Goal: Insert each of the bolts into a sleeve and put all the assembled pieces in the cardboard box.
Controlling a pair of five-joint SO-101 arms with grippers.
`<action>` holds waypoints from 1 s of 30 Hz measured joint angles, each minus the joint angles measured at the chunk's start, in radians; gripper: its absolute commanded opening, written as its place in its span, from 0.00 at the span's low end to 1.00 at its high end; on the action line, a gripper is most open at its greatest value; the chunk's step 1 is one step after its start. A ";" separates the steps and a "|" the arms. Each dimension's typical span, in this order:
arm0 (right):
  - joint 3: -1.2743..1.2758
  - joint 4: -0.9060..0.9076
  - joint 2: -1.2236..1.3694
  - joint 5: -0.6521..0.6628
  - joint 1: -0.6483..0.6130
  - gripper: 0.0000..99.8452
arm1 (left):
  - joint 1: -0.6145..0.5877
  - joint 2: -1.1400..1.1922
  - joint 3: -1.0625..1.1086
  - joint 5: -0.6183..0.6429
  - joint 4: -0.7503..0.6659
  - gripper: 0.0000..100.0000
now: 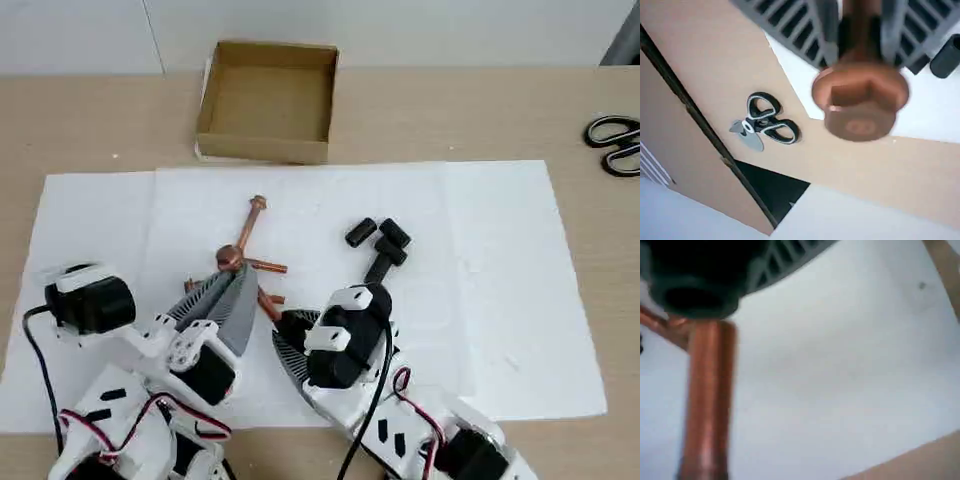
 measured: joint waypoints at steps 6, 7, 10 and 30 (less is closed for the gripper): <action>0.002 -0.003 0.000 0.000 0.000 0.00 | 0.014 0.000 0.014 0.000 0.000 0.00; 0.003 -0.003 0.000 0.000 0.000 0.00 | 0.014 0.000 0.017 0.000 -0.002 0.00; 0.003 -0.003 0.000 0.000 0.000 0.00 | 0.014 0.000 0.025 0.000 -0.005 0.00; 0.002 -0.003 0.000 0.000 -0.055 0.00 | 0.020 0.008 0.048 -0.021 -0.006 0.00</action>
